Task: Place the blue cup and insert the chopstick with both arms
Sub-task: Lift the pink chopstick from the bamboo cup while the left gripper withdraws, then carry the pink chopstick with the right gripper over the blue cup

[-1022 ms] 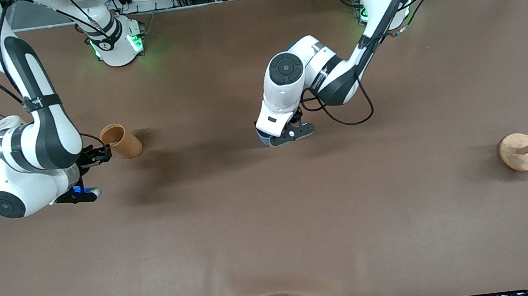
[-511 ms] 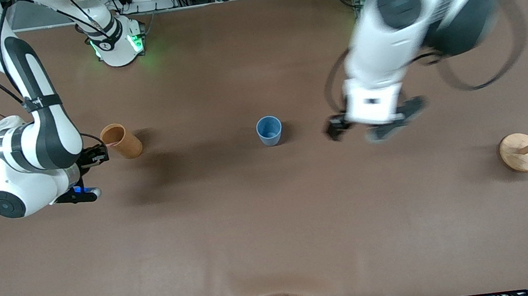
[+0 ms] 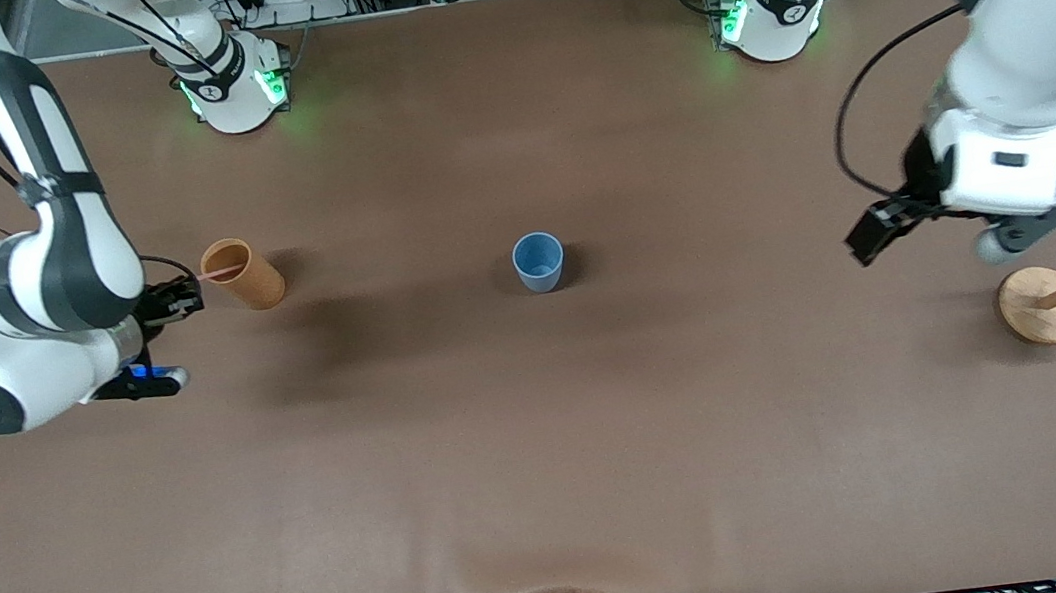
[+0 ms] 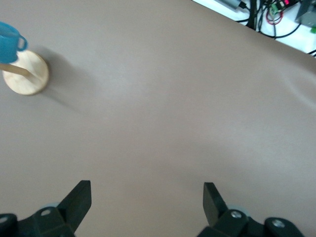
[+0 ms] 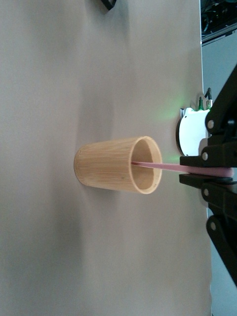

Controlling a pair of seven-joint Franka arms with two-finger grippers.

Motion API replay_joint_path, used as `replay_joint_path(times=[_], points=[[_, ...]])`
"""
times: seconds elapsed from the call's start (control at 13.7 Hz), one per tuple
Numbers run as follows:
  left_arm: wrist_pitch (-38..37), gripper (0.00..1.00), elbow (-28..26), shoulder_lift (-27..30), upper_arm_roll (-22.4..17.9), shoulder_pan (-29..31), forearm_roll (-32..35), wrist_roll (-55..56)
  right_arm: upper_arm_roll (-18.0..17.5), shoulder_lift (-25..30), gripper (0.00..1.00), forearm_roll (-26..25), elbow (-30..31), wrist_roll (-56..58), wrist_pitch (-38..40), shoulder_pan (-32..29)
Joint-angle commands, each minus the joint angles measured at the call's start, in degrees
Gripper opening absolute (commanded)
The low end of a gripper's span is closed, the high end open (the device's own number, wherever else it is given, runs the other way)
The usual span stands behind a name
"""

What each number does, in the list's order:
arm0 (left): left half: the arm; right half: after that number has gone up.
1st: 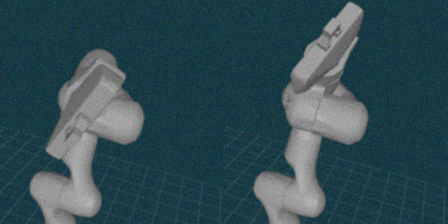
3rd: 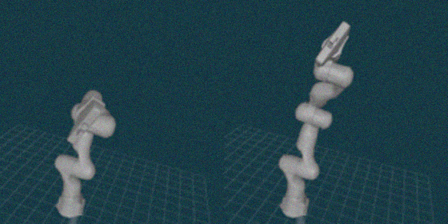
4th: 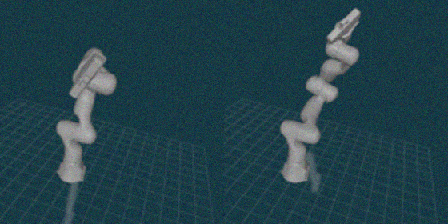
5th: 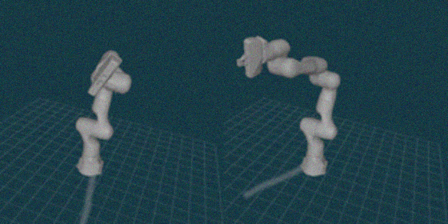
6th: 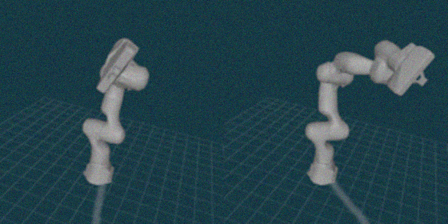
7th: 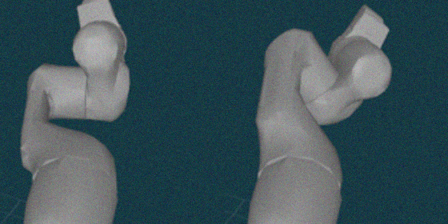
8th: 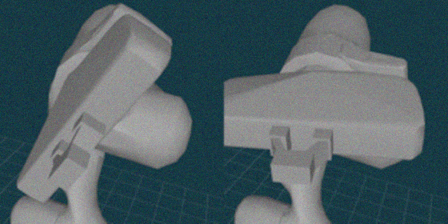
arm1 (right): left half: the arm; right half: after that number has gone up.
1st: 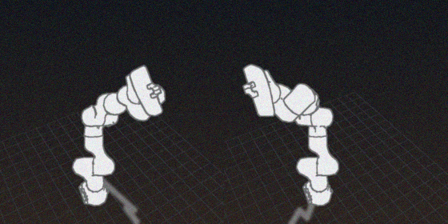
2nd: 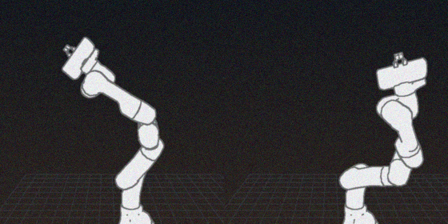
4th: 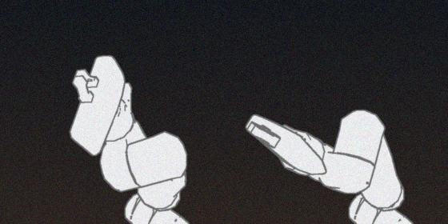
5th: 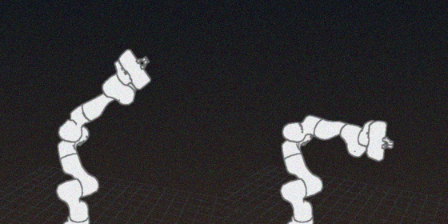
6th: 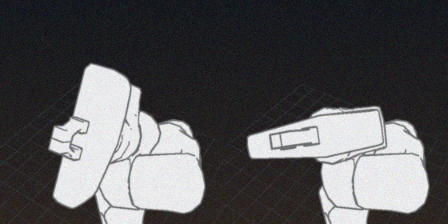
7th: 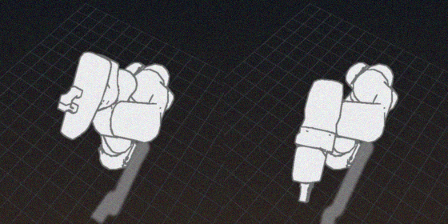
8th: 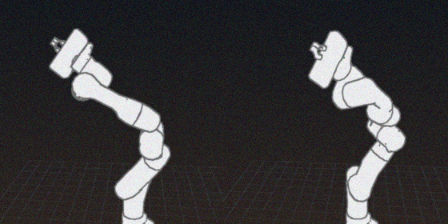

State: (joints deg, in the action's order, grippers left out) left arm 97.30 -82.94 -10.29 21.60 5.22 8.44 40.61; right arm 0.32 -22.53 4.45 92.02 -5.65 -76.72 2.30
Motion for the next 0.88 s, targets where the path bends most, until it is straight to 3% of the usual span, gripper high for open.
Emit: replay_joint_path(times=[0.0,0.29,0.44,0.58,0.8], points=[[-3.0,1.0,-0.7,3.5,-0.8,1.6,0.2,-7.6,-0.4,5.5,0.0,-0.2,0.4,0.0,1.7,-0.7],[-8.0,1.0,-1.4,6.3,-10.8,-2.9,-4.5,-18.2,-0.9,7.8,0.0,0.6,-3.8,-0.1,1.8,-0.1],[-9.1,1.0,-1.5,6.9,-15.9,-5.9,-4.7,-24.1,-2.9,7.8,0.0,0.9,-6.8,-0.1,1.9,1.1],[-9.3,1.0,-3.4,8.1,-16.8,-5.9,-5.8,-26.4,-5.6,7.3,0.0,2.0,-8.2,-0.3,0.7,3.1],[-8.7,1.0,-5.7,9.6,-17.7,-6.4,-6.2,-26.7,-5.8,6.8,0.0,7.9,-7.7,-0.9,-4.9,7.5]])
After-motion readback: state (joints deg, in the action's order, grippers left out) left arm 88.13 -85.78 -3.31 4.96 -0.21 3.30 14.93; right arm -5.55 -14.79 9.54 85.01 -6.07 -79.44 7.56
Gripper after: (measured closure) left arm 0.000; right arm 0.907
